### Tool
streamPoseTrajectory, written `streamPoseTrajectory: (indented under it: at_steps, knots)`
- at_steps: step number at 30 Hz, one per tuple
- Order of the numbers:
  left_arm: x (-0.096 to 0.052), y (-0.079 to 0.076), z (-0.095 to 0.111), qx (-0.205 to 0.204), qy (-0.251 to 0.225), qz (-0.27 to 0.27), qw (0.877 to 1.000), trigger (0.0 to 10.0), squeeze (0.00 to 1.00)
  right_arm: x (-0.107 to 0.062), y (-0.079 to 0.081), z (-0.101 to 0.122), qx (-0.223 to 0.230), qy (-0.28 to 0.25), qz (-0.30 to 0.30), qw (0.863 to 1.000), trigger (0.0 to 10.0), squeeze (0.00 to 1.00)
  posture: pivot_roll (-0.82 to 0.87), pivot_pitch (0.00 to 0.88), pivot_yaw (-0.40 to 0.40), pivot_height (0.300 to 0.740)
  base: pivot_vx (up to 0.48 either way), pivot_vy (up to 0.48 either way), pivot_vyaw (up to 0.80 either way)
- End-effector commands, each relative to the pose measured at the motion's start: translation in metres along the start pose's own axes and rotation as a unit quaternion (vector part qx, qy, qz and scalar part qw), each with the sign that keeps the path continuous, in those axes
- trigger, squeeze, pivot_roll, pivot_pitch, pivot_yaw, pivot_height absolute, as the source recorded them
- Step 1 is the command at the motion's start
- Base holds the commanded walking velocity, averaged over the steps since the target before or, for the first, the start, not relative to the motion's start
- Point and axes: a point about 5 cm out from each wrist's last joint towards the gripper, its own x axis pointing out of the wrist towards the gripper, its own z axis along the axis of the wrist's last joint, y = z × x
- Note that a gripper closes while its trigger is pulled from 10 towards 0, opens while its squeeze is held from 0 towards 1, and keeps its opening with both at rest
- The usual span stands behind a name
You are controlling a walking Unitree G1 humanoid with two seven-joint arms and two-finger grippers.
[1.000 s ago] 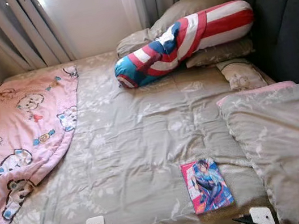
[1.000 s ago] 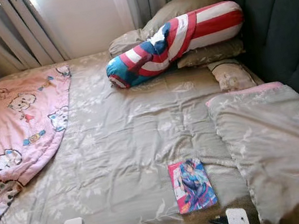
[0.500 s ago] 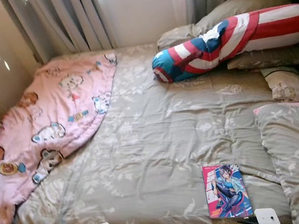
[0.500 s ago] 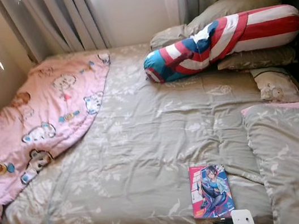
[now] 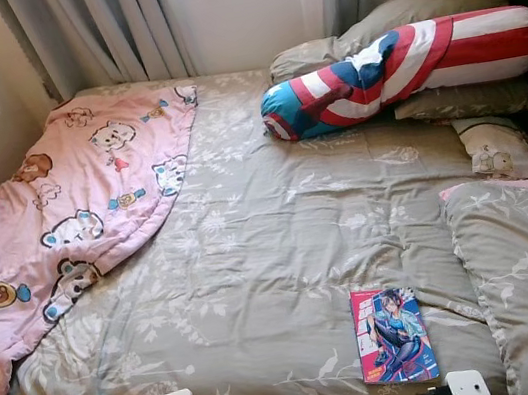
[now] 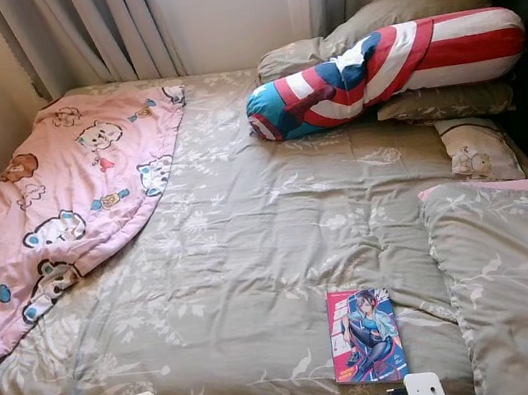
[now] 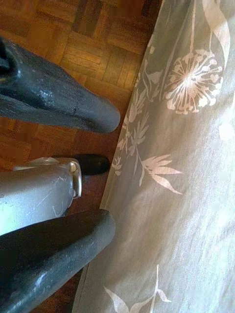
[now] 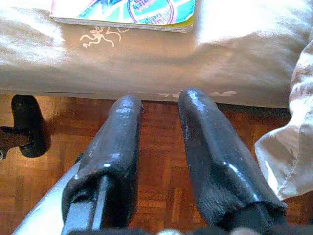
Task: Clean up the room
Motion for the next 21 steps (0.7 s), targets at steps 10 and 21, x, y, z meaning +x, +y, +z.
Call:
streamPoseTrajectory:
  at_steps: [10,21]
  knots:
    - [-0.0010,0.0056,-0.0044,0.003,0.014,0.013,1.000,10.0,0.00,0.0003,0.0048,-0.0011,-0.015,0.004,0.010,1.000,10.0,0.00,-0.01,0.082,0.007,0.740,0.000,0.300,0.00]
    - [-0.0014,0.0080,-0.0042,0.004,0.012,0.014,1.000,10.0,0.00,-0.0002,0.0050,-0.0037,-0.011,0.007,0.005,1.000,10.0,0.00,-0.01,0.085,0.010,0.740,0.000,0.312,0.29]
